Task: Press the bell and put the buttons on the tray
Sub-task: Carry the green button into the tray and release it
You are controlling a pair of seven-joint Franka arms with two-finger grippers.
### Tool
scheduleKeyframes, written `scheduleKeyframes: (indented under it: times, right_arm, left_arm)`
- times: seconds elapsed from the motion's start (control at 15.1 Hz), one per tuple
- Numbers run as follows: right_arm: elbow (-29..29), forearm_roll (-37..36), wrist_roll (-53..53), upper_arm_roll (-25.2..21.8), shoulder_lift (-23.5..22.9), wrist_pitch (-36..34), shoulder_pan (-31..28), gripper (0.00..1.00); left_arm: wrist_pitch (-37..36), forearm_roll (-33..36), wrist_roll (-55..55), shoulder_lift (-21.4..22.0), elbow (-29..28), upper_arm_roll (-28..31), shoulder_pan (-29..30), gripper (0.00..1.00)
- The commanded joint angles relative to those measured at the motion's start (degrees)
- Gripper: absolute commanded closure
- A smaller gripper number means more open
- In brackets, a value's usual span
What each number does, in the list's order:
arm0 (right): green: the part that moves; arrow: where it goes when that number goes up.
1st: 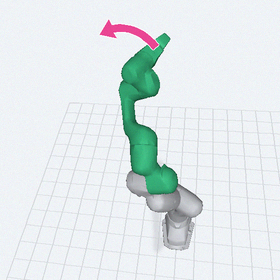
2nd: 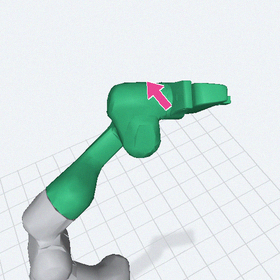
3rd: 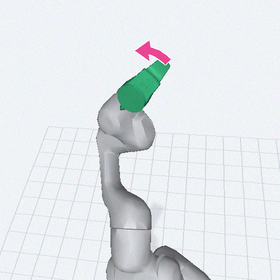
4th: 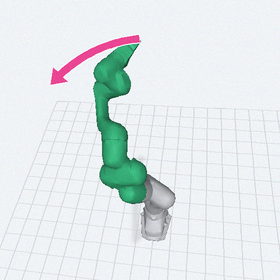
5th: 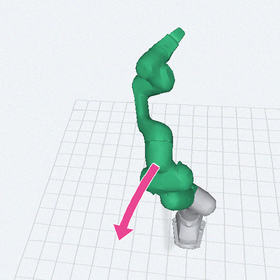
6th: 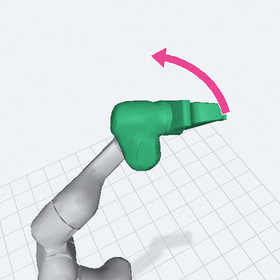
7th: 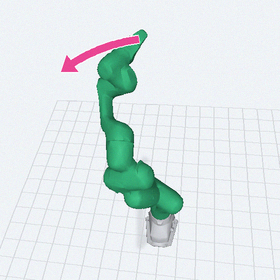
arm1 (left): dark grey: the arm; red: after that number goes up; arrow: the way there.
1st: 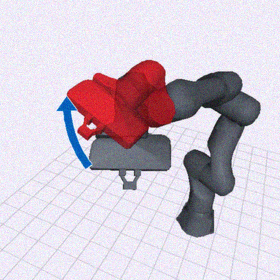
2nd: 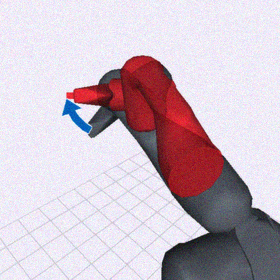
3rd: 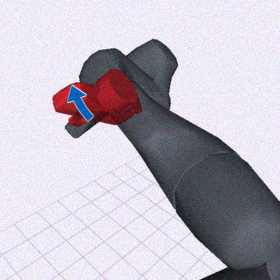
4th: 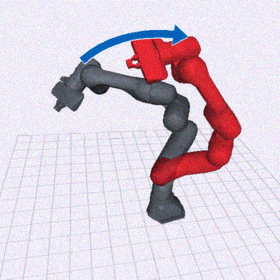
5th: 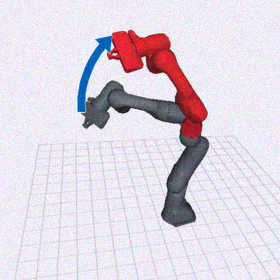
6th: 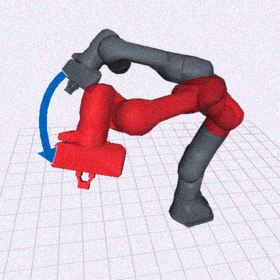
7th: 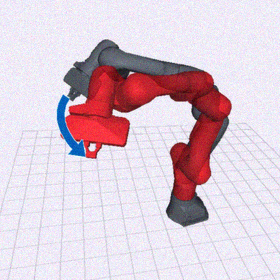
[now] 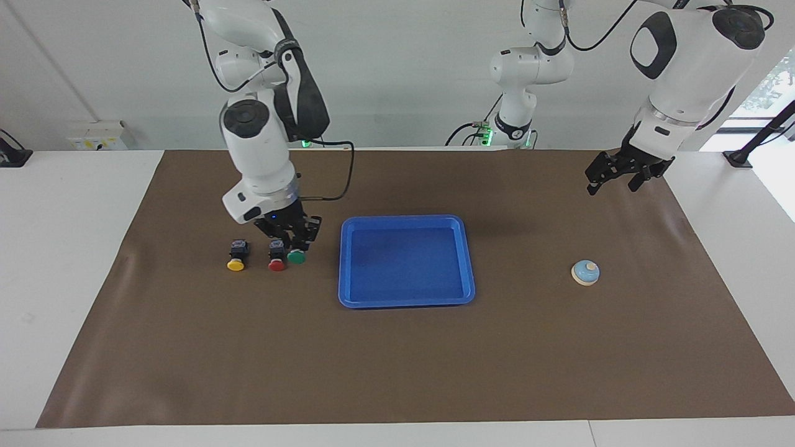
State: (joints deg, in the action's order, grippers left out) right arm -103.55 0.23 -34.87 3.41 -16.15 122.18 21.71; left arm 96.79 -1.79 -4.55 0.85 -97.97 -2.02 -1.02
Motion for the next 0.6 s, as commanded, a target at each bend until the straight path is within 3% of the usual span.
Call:
scheduleKeyframes:
  times: [0.0, 0.13, 0.27, 0.53]
  right_arm:
    - [-0.67, 0.83, -0.81, -0.42, -4.41, 5.5, 0.43, 0.8]
    - [-3.14, 0.83, -0.81, -0.42, -4.68, 8.85, 0.61, 0.61]
    - [-2.8, 0.83, -0.9, -0.33, -4.42, 7.73, 0.7, 0.0]
    - [-0.25, 0.74, 5.3, -0.95, -0.66, 0.79, -4.46, 0.0]
  left_arm:
    - [-0.64, -0.49, -0.11, 0.91, -0.82, 0.17, 0.76, 0.0]
    - [-0.28, -0.4, -0.11, 0.73, -0.38, 0.0, 0.67, 0.0]
    - [-0.81, -0.32, -0.11, 0.73, -0.29, 0.0, 0.58, 0.0]
    - [-1.43, -0.32, -0.11, 0.82, 1.29, 0.08, 0.67, 0.0]
